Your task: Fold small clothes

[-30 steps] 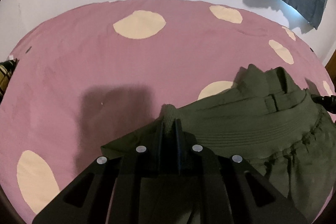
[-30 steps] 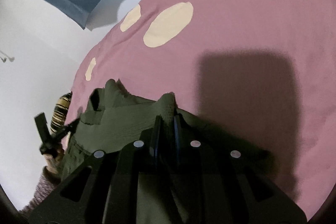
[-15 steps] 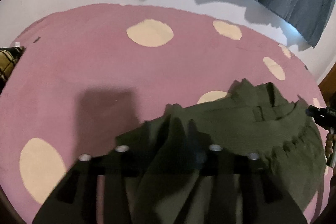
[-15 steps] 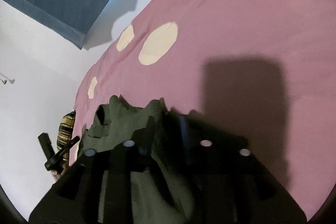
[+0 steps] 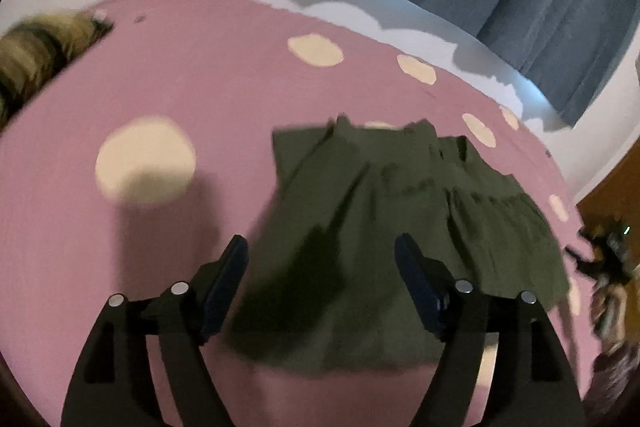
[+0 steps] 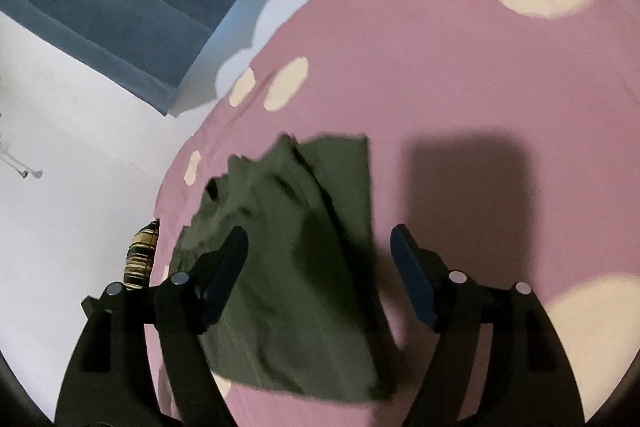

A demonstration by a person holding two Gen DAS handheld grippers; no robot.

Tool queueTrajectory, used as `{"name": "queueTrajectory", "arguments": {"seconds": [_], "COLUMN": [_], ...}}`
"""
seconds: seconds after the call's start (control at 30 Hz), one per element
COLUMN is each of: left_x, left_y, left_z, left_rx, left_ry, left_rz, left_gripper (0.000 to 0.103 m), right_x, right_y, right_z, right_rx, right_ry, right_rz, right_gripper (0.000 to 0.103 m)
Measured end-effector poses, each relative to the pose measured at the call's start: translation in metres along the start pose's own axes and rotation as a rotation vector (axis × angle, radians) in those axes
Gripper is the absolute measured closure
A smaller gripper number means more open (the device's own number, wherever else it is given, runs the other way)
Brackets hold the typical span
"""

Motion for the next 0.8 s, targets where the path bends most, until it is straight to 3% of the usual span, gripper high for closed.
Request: {"name": "queueTrajectory", "arguments": {"seconds": [0.27, 0.47, 0.5, 0.57, 0.63, 0.67, 0.73, 0.8], "left_x": [-0.062, -0.056, -0.055, -0.05, -0.049, -0.048, -0.049, -0.049], "left_y": [0.021, 0.022, 0.023, 0.023, 0.024, 0.024, 0.024, 0.025], "left_z": [0.01, -0.015, -0.017, -0.026, -0.03, -0.032, -0.033, -0.033], "left_rx": [-0.08, -0.091, -0.092, -0.085, -0.044, -0.016, 0.032, 0.046], "left_ry": [0.059, 0.055, 0.049, 0.047, 0.046, 0.05, 0.055, 0.051], "left_rz": [0.196, 0.262, 0.269, 0.281, 0.277, 0.269, 0.25, 0.237], "left_gripper": [0.027, 0.027, 0.027, 0.029, 0.045, 0.054, 0.064, 0.067], "right_x": [-0.057, -0.066, -0.067, -0.069, -0.071, -0.072, -0.073, -0.073], "right_y": [-0.023, -0.01, -0.006, 0.0, -0.001, -0.003, -0.004, -0.004], "right_z": [0.005, -0.009, -0.014, -0.017, -0.019, -0.021, -0.021, -0.022], "right_rx": [0.015, 0.039, 0.01, -0.056, -0.101, -0.093, -0.089, -0.095], "right_ry": [0.039, 0.048, 0.048, 0.036, 0.044, 0.053, 0.059, 0.051], "right_rz": [-0.103, -0.095, -0.075, -0.027, -0.01, -0.012, -0.007, 0.005], "right_gripper": [0.027, 0.025, 0.026, 0.044, 0.073, 0.075, 0.078, 0.079]}}
Point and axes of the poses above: each gripper's, at about its wrist camera, not at the fingertips, and z roughly against the way its jaws point, y to its left, x to its top, the point moved 2 cm from there along -z, roughly the way its jaws point, and after that the axes turned 1 degree about y, right-handed, at the moved point
